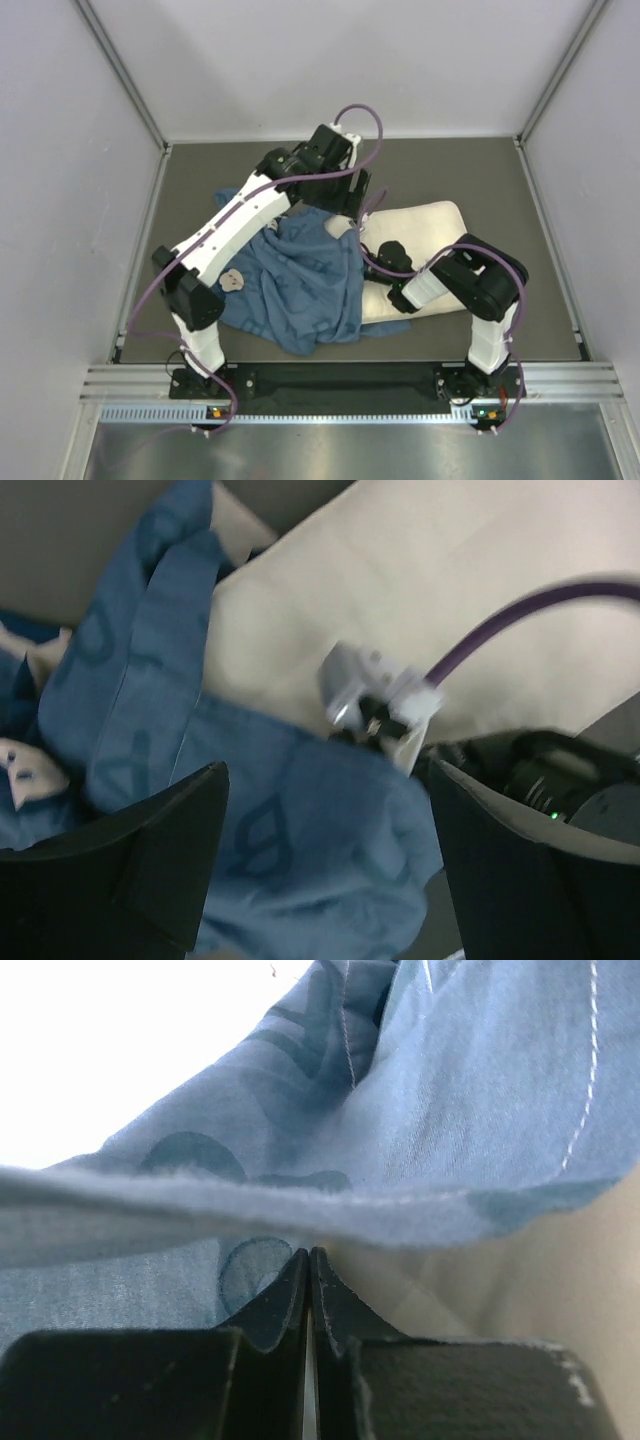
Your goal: Put the pillow into the pillowcase
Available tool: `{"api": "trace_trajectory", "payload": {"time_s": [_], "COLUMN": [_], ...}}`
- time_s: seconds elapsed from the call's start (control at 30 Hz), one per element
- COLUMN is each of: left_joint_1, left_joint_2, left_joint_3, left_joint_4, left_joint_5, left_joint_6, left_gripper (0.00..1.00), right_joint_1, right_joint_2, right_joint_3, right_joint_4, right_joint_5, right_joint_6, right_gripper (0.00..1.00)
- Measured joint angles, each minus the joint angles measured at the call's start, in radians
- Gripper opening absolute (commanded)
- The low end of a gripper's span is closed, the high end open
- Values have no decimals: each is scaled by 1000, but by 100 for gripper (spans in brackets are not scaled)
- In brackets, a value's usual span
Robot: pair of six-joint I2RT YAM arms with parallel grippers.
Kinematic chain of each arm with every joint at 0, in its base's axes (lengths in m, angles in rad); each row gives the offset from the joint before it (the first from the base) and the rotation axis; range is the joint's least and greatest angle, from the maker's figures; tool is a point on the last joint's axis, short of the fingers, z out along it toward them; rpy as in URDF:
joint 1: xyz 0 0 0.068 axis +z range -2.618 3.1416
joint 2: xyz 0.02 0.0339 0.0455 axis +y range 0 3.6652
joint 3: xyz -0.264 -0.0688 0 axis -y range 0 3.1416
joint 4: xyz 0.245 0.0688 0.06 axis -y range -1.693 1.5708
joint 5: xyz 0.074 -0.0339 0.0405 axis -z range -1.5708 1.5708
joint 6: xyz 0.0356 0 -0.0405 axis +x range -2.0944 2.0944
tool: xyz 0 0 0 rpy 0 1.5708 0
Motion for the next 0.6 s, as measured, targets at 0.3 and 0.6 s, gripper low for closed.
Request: {"api": "trace_trajectory", "payload": {"time_s": [0.3, 0.6], "left_joint_1": [-13, -24], "left_joint_2": [-218, -192], "left_joint_3": [-294, -349], "left_joint_4": [35, 81], "left_joint_5": [-23, 42], "left_joint_6": [-28, -23], "left_gripper": [98, 34], "right_joint_1": [-1, -1], "right_joint_2": [0, 0], "right_joint_3": [-3, -3], "right_joint_4": [0, 0], "right_joint_5": [0, 0], "right_joint_6": [1, 0], "right_gripper": [0, 0]}}
